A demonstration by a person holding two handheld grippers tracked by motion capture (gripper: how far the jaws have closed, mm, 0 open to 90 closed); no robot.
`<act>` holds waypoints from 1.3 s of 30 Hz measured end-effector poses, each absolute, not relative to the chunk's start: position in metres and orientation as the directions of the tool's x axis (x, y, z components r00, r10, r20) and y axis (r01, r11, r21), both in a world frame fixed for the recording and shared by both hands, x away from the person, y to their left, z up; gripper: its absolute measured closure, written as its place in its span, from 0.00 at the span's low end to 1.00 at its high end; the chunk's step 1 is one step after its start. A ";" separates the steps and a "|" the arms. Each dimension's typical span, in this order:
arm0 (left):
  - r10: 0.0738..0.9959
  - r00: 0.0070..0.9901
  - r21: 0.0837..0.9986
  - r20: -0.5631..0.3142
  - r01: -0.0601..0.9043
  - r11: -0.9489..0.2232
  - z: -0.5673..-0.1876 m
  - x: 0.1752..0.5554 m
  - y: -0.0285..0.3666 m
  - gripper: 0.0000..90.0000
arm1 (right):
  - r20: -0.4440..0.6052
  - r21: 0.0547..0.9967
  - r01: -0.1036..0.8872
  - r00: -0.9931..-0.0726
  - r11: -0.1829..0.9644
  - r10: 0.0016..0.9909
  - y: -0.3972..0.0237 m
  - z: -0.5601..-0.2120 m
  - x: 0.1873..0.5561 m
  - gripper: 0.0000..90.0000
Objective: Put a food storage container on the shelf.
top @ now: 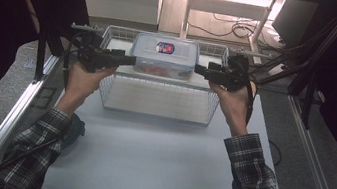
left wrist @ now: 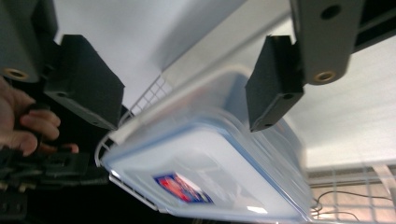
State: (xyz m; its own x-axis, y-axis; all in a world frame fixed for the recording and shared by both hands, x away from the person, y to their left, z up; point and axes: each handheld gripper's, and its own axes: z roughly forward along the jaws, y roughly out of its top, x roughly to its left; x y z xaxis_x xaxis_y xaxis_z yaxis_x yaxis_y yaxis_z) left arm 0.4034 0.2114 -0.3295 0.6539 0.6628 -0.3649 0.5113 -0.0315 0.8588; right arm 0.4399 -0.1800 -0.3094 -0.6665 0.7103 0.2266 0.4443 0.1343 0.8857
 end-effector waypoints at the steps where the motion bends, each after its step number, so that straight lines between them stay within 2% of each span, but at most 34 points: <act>1: 0.659 0.662 0.861 -0.357 0.507 -0.042 -0.332 0.400 0.210 0.27 | 0.220 0.889 0.437 -0.672 0.139 0.707 -0.181 -0.311 0.437 0.35; 9: 0.644 0.691 0.864 -0.330 0.496 -0.089 -0.354 0.376 0.199 0.19 | 0.174 0.890 0.408 -0.719 0.206 0.673 -0.181 -0.326 0.411 0.21; 23: 0.622 0.724 0.862 -0.299 0.485 -0.150 -0.397 0.336 0.180 0.09 | 0.097 0.879 0.366 -0.764 0.305 0.638 -0.180 -0.357 0.366 0.07; 39: 0.627 0.724 0.850 -0.286 0.494 -0.183 -0.443 0.293 0.173 0.06 | 0.100 0.875 0.369 -0.771 0.314 0.629 -0.187 -0.394 0.331 0.00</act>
